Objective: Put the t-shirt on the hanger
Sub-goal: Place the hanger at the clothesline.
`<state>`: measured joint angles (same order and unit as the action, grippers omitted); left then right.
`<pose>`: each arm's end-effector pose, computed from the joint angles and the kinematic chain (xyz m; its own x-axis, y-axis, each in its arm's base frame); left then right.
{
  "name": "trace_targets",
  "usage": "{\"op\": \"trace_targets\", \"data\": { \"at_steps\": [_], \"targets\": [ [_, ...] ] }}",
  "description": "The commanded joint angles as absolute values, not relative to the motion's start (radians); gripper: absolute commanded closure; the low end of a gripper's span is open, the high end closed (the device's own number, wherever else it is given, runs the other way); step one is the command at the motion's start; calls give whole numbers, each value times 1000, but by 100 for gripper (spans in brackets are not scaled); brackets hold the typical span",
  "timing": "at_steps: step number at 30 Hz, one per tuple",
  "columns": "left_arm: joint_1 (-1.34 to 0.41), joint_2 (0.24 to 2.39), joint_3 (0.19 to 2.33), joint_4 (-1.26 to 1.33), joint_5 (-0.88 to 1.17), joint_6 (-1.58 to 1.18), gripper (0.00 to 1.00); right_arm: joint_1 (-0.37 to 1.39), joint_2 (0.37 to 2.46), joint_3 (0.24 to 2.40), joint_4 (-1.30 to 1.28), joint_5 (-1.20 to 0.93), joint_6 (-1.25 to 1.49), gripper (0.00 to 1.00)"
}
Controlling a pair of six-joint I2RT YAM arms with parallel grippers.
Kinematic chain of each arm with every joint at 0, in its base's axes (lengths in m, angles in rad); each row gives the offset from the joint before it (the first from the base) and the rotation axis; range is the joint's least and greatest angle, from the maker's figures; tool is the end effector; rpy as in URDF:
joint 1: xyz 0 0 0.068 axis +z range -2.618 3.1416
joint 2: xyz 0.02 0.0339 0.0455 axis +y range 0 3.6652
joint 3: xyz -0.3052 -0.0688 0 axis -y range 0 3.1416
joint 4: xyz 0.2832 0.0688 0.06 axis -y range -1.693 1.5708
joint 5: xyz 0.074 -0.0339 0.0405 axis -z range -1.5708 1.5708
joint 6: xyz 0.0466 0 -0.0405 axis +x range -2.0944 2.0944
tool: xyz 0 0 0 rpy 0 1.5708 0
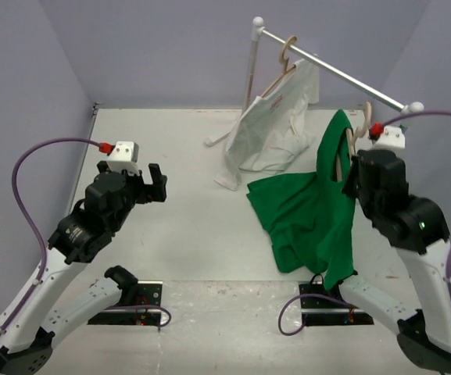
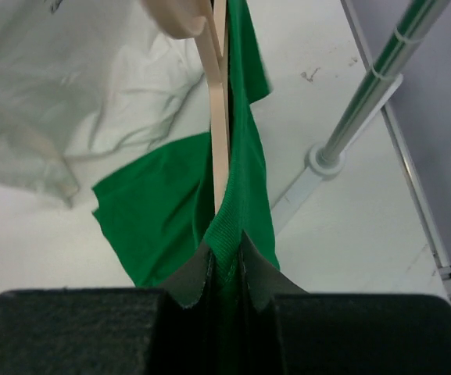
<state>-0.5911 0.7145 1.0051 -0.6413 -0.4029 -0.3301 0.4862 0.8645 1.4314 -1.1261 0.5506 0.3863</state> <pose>0.1375 -0.0703 0.4120 -0.3369 -0.1330 -0.9321 0.1033 0.9788 -0.1770 0.1219 0.0368 0.4881 -0.4368 0.1323 -0.8898 0.1711 0.9833 0.0623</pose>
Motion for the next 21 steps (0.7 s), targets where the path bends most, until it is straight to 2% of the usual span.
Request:
{"op": "trace_targets", "data": {
  "at_steps": [1,4,8,11,13,17,21],
  "targets": [
    [-595,648,950,-658,-400,-315,0,353,1061,1590,-888,482,564,100],
    [-595,590,924,-652,-377,-295,0,353,1080,1586,-785,471,615,100],
    [-595,553,942,-692,-357,-272,0,351,1184,1647,-808,622,661,100],
    [-596,521,953,-708,-219,-220,0,345,1264,1668,-824,692,699,100],
    [-597,487,938,-684,-152,-186,0,337,1297,1687,-823,704,711,100],
    [-596,483,928,-671,-146,-177,0,297,1371,1727,-821,641,704,100],
    [-594,493,913,-632,-141,-179,0,294,1375,1663,-807,654,761,100]
  ]
}}
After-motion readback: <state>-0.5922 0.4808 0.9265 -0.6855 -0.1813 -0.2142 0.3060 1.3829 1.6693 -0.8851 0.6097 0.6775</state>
